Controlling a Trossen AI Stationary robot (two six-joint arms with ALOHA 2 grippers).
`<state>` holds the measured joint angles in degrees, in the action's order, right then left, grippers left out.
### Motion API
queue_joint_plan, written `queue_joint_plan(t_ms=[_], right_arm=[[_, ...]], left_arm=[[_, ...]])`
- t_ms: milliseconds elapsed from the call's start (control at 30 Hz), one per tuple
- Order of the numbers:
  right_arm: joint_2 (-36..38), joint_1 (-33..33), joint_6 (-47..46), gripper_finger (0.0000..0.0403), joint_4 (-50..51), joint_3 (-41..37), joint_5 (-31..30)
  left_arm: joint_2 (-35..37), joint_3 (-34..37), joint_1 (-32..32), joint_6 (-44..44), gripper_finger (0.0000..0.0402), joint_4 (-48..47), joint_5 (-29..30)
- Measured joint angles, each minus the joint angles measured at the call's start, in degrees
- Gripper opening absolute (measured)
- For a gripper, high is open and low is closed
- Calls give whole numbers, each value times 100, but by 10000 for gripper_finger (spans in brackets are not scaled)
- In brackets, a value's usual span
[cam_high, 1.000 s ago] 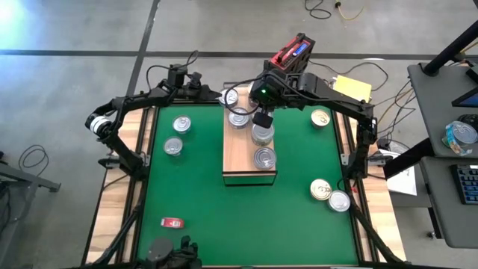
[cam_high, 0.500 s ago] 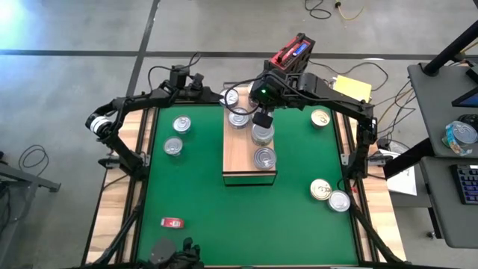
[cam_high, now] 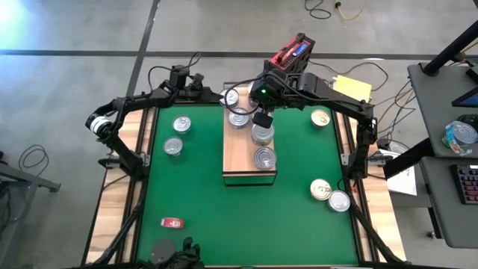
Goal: Stack canned seafood by type on shelf
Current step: Stack the blue tuna can on top of the blue tuna can on the shelf
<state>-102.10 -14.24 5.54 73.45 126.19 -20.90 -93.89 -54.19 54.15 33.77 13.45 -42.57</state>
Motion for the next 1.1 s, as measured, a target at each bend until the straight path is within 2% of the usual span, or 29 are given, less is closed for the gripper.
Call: queue_joint_plan(t_ms=[400,867,1100], right_arm=[[0,0,-16,12,4,0,2],[0,0,-7,12,4,0,2],[0,0,-28,12,18,0,2]], left_arm=[[-4,0,-28,215,252,-195,290],[-4,-11,-50,-110,252,-149,324],[0,-18,-46,-128,239,-213,564]])
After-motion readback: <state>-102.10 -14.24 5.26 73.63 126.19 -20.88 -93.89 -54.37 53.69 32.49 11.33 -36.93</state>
